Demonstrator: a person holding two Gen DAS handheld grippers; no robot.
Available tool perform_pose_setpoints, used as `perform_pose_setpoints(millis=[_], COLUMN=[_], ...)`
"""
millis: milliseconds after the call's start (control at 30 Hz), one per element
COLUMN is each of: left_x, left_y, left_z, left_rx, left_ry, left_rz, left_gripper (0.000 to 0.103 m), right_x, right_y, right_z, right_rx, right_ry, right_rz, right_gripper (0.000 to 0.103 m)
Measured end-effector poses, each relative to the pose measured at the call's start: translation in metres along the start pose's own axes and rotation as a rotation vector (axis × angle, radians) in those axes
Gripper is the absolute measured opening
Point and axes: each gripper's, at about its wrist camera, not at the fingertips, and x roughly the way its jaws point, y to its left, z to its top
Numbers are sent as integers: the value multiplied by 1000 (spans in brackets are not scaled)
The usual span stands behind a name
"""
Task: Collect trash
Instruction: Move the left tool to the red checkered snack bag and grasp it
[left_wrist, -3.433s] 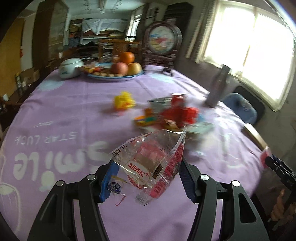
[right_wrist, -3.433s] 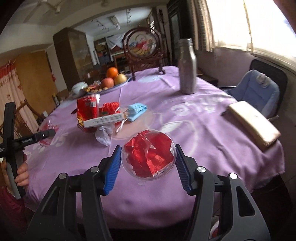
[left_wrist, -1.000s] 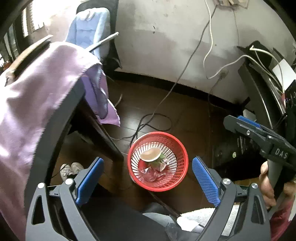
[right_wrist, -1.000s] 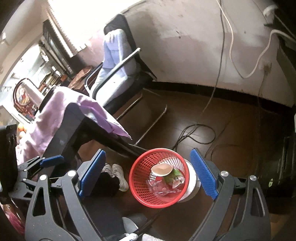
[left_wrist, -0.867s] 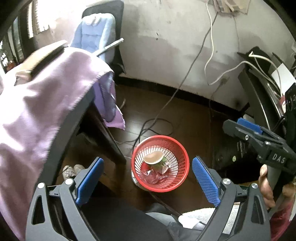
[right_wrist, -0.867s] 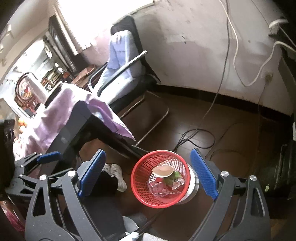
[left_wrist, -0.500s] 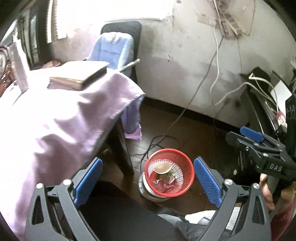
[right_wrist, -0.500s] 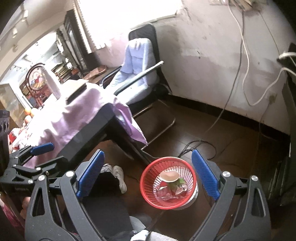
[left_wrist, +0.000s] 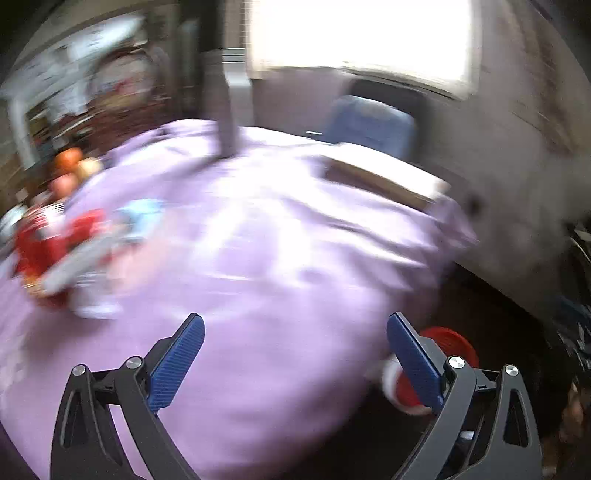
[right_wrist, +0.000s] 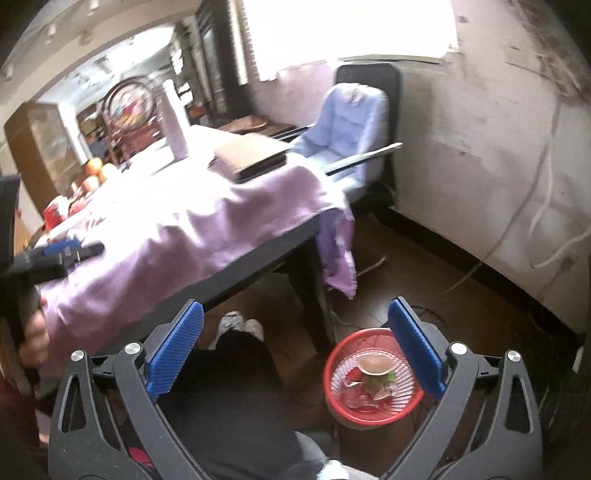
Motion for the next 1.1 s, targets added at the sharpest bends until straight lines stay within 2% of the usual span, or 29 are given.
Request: perform_pose_setpoints(millis=[100, 267, 400, 500, 700, 800, 933, 1000, 1100], left_x=[-6, -1, 24, 31, -12, -31, -45, -38, -12], left_y=[65, 159, 207, 239, 308, 326, 324, 316, 309], left_z=[17, 60, 73, 61, -11, -30, -26, -21, -18], left_rx=[-100, -243, -309, -336, -400, -441, -458, -434, -408], left_ry=[-34, -83, -27, 36, 99, 90, 37, 39, 68], left_rz=[114, 260, 342, 399, 520, 504, 388, 346, 327], left_gripper=[97, 97, 97, 97, 97, 97, 97, 97, 97], right_x=[14, 31, 32, 32, 41, 45, 46, 45, 42], right_y=[25, 65, 88, 98, 107, 119, 142, 157, 179], right_z=[4, 12, 16, 18, 23, 24, 25, 27, 32], right_rx=[-39, -93, -137, -168, -155, -165, -196, -223, -269], right_ry=[29, 61, 62, 52, 71, 76, 83, 78, 67], right_rz=[26, 68, 79, 80, 140, 184, 227, 247, 271], right_gripper=[96, 96, 96, 96, 96, 96, 96, 96, 96])
